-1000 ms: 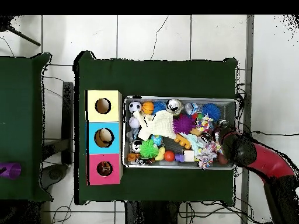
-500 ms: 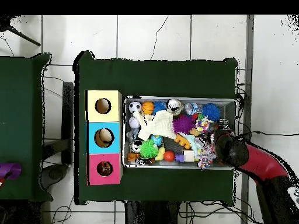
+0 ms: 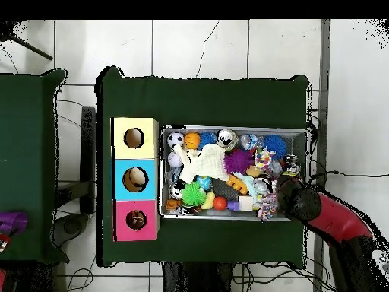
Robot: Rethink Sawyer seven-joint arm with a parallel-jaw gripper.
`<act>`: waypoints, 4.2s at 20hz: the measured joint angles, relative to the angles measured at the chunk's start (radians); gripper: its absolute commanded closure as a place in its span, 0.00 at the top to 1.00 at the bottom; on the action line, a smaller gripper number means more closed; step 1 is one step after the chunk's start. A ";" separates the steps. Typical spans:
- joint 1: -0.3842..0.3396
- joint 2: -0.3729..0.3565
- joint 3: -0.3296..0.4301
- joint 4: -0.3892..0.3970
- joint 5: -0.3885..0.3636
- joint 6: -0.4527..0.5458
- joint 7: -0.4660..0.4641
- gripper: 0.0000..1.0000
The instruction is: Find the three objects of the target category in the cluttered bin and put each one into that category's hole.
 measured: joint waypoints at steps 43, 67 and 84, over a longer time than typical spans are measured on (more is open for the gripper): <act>0.347 -0.084 -0.149 0.217 0.439 0.038 0.167 0.00; 0.068 0.171 -0.066 -0.193 0.204 0.348 0.167 0.00; -0.017 0.210 0.086 -0.333 0.019 0.594 0.147 0.00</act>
